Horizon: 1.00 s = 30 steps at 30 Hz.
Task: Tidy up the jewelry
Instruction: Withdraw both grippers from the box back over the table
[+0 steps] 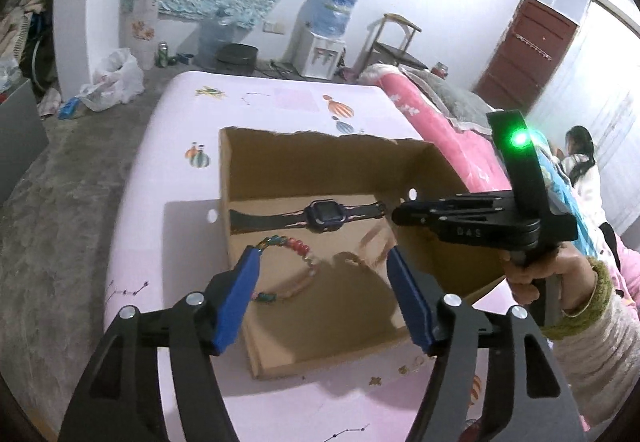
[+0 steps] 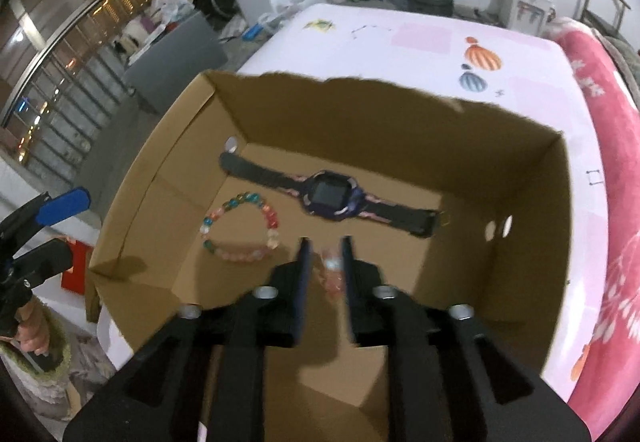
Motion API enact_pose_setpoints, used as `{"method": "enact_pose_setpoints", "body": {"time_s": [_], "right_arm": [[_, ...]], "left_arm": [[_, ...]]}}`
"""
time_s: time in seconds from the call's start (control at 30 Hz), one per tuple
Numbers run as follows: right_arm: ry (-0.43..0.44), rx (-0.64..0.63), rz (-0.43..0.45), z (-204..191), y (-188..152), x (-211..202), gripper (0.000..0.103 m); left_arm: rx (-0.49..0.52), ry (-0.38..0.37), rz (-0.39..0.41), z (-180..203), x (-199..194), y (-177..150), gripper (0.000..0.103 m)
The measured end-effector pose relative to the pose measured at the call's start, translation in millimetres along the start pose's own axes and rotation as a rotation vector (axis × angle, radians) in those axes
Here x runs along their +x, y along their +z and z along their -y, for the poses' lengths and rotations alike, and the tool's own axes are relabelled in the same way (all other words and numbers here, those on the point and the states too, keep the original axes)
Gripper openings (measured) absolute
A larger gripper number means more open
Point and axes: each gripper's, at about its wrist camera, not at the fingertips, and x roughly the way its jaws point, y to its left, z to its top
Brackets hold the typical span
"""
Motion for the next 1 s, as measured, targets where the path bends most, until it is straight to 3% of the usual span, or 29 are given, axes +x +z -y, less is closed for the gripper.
{"method": "enact_pose_setpoints", "body": {"time_s": [0.13,0.33,0.4,0.6,0.73,1.0], "right_arm": [[0.027,0.030,0.041,1.6,-6.3,-19.2,0.034],[0.036,0.166,0.225,31.7,-30.8,-89.0,0.053],[0.026,0.236,0.284,46.5,-48.5,-112.4,0.054],[-0.091,0.355,0.408,58.5,-126.8,-159.5,0.072],[-0.184,0.391,0.392,49.6,-176.5,-156.7,0.084],[-0.377,0.402,0.159,26.9,-249.3,-82.0,0.085]], "left_arm": [[0.003,0.031,0.026,-5.5,-8.2,-10.4,0.072],[-0.040,0.035,0.095,-22.2,-26.2,-19.7,0.081],[-0.059,0.056,0.095,-27.2,-27.7,-23.9,0.081],[-0.046,0.079,0.106,-25.5,-38.3,-57.8,0.086],[0.002,0.105,0.053,-14.7,-35.2,-92.6,0.091],[0.064,0.124,-0.149,17.6,14.5,-161.5,0.092]]}}
